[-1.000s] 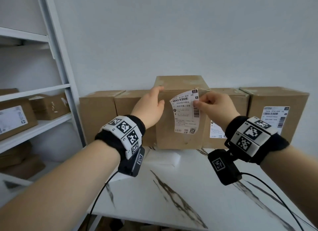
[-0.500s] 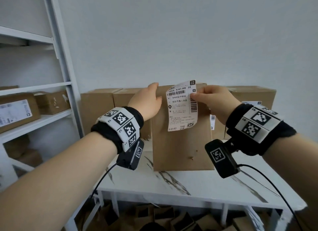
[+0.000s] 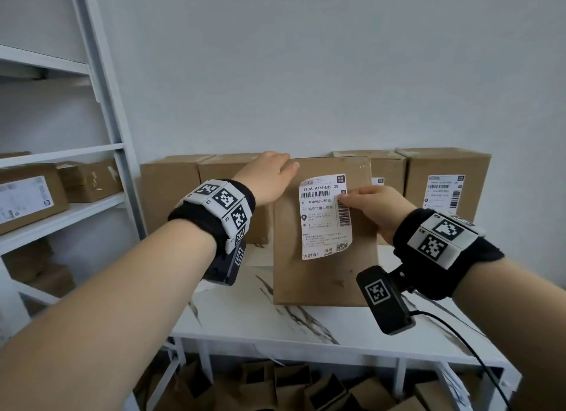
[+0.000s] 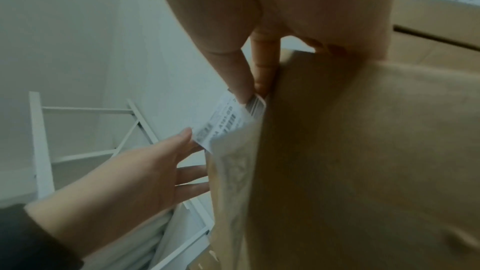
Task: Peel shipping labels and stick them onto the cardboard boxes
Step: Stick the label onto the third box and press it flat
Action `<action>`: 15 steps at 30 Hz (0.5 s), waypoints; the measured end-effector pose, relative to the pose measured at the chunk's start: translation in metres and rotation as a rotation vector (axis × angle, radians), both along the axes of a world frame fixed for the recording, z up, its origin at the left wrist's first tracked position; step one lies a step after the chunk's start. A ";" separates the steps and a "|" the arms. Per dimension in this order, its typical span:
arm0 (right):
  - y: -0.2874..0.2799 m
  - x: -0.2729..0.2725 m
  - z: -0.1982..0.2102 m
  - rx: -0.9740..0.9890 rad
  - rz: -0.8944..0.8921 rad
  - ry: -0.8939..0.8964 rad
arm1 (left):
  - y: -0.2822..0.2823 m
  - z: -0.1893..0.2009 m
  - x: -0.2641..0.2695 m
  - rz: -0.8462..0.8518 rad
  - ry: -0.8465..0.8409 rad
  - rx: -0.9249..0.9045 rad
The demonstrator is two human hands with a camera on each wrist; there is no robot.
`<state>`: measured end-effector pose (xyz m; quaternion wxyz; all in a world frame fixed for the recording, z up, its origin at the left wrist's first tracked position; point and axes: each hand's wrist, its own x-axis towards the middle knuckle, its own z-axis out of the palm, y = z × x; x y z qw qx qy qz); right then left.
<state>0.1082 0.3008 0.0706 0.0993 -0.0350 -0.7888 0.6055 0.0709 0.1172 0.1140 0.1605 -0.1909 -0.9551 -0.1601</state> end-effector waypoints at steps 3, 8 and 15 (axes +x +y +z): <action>-0.005 -0.006 -0.001 -0.029 -0.038 0.010 | 0.000 0.003 -0.003 -0.020 -0.014 0.075; -0.010 -0.007 -0.006 0.052 -0.094 0.052 | -0.004 -0.001 -0.007 -0.001 -0.044 0.006; -0.011 -0.006 -0.007 0.064 -0.128 0.061 | -0.006 -0.003 -0.015 -0.012 -0.007 0.003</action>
